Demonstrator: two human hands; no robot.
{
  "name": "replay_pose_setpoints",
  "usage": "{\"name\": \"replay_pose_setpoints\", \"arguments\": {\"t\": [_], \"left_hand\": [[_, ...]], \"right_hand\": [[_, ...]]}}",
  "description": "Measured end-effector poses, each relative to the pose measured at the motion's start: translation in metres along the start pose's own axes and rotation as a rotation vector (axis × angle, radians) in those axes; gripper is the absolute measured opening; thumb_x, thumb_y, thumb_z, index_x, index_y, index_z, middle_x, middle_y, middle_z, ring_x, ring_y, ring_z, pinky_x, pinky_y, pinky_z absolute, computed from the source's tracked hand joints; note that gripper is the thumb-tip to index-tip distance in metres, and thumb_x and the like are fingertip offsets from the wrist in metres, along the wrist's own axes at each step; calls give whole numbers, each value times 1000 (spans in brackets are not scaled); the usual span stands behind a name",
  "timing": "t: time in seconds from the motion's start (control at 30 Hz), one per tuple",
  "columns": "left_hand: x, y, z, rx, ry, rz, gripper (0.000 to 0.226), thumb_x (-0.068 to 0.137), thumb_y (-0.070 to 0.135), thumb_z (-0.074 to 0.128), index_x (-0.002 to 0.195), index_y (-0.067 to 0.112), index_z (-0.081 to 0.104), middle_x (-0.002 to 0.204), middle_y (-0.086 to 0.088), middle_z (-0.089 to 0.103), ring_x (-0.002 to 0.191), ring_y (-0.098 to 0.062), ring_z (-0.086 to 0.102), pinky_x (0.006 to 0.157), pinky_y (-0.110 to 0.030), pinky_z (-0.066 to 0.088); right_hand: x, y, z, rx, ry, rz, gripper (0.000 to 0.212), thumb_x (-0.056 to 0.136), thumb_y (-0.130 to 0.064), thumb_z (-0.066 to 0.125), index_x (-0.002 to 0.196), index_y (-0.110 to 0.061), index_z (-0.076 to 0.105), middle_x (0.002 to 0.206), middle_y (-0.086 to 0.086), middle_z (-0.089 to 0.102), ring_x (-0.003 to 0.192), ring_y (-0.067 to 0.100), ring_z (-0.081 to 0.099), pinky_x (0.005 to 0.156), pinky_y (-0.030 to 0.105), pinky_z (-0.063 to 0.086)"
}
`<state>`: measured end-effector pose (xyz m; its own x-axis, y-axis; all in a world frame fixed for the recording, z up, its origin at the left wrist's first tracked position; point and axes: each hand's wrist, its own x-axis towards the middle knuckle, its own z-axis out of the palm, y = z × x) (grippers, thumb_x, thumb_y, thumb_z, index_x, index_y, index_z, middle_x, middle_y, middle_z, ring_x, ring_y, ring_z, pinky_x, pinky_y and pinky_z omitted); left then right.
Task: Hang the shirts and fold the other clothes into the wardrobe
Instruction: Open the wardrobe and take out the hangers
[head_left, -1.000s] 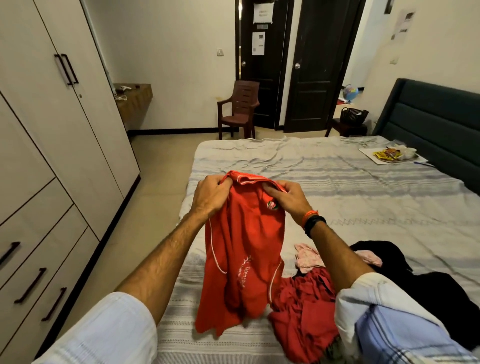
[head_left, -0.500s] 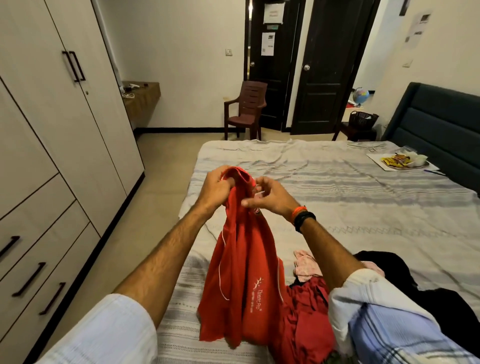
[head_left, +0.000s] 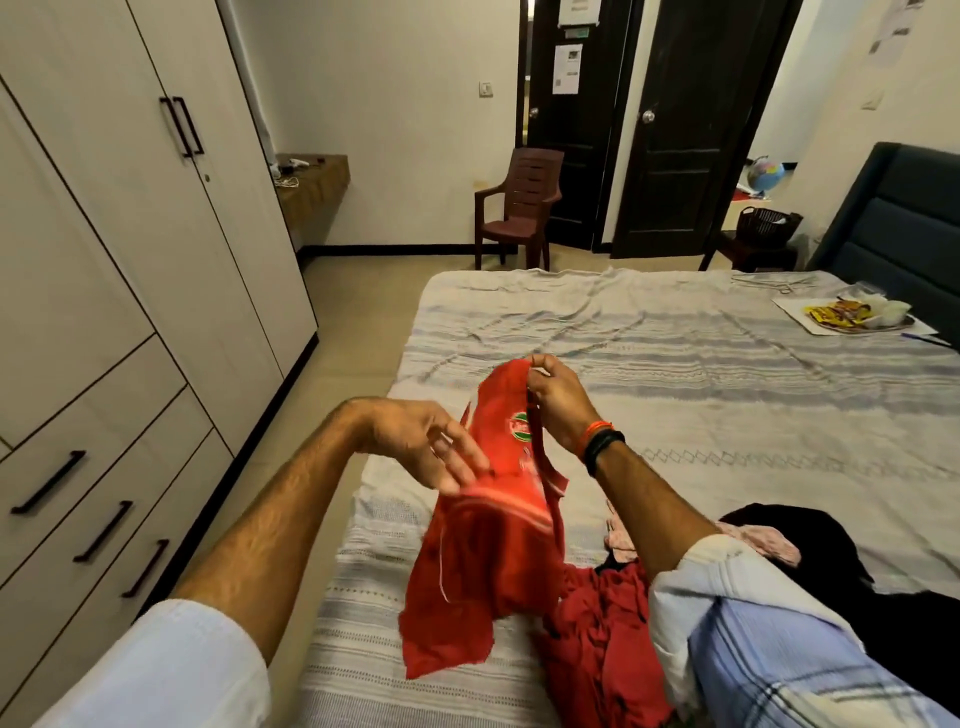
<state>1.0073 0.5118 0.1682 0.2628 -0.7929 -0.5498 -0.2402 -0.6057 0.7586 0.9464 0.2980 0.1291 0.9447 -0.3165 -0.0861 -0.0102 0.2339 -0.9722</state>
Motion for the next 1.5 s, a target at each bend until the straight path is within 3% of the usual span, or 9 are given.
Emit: {"name": "replay_pose_setpoints", "arguments": {"t": [0.17, 0.3, 0.47, 0.6, 0.77, 0.97, 1.23, 1.33, 1.5], "left_hand": [[30, -10, 6, -138, 655, -78, 22, 85, -12, 61, 88, 9, 64, 85, -7, 68, 73, -13, 59, 58, -22, 50], [39, -15, -2, -74, 1137, -14, 43, 76, -8, 65, 112, 13, 58, 109, -1, 62, 91, -15, 56, 75, -22, 45], [35, -7, 0, -176, 700, 247, 84, 75, -25, 52, 146, 20, 40, 138, -3, 49, 123, -22, 52, 67, -28, 55], [34, -1, 11, -88, 574, 244, 43, 82, -6, 68, 113, 24, 66, 101, 4, 70, 86, -6, 67, 72, -27, 54], [45, -6, 8, 81, 944, 29, 12, 71, 22, 80, 82, 22, 74, 75, 2, 72, 68, -16, 63, 63, -27, 51], [35, 13, 14, -114, 1158, 69, 14, 67, 15, 75, 71, 15, 62, 63, -1, 66, 59, -20, 61, 60, -32, 50], [22, -4, 42, -373, 428, 126, 50, 77, -15, 55, 117, 9, 39, 96, -1, 56, 67, -14, 58, 83, -38, 52], [24, -31, 40, -44, 557, 25, 60, 76, -1, 73, 126, 23, 50, 118, 5, 60, 87, -9, 62, 72, -25, 50], [34, -50, 51, 112, 904, -32, 19, 86, 39, 69, 73, 26, 65, 76, 8, 67, 75, -15, 62, 66, -25, 42]], "right_hand": [[-3, -16, 22, 436, -236, 83, 27, 85, 7, 35, 73, -5, 56, 58, 2, 55, 52, 11, 54, 60, 21, 51], [-9, -28, 30, 554, -337, 92, 9, 64, -15, 47, 68, -10, 41, 58, 4, 44, 53, 17, 48, 59, 25, 47], [-8, -33, 21, 473, -335, 29, 45, 80, -44, 59, 56, -12, 40, 51, 2, 34, 50, 13, 31, 54, 27, 30], [-12, -28, 14, 371, -383, -31, 42, 80, -28, 76, 57, -18, 43, 49, -8, 35, 44, 5, 32, 49, 20, 35], [-8, -24, -2, -57, -152, -91, 27, 76, 6, 77, 77, -11, 55, 54, -5, 57, 50, 6, 57, 55, 19, 51], [-12, -24, -22, -803, -229, 30, 50, 58, -53, 88, 89, -18, 74, 86, -2, 74, 78, 15, 70, 75, 27, 55], [-23, -8, 1, -489, -206, -126, 11, 75, 10, 55, 71, 4, 63, 67, -4, 62, 65, 8, 54, 68, 28, 43], [-33, -8, 0, -332, -233, -97, 34, 86, 13, 46, 85, -8, 73, 80, -3, 73, 73, 6, 67, 69, 19, 52], [-30, -2, 4, -178, -124, -60, 36, 86, 14, 42, 85, -9, 70, 72, -5, 73, 66, 6, 66, 67, 19, 53]]}}
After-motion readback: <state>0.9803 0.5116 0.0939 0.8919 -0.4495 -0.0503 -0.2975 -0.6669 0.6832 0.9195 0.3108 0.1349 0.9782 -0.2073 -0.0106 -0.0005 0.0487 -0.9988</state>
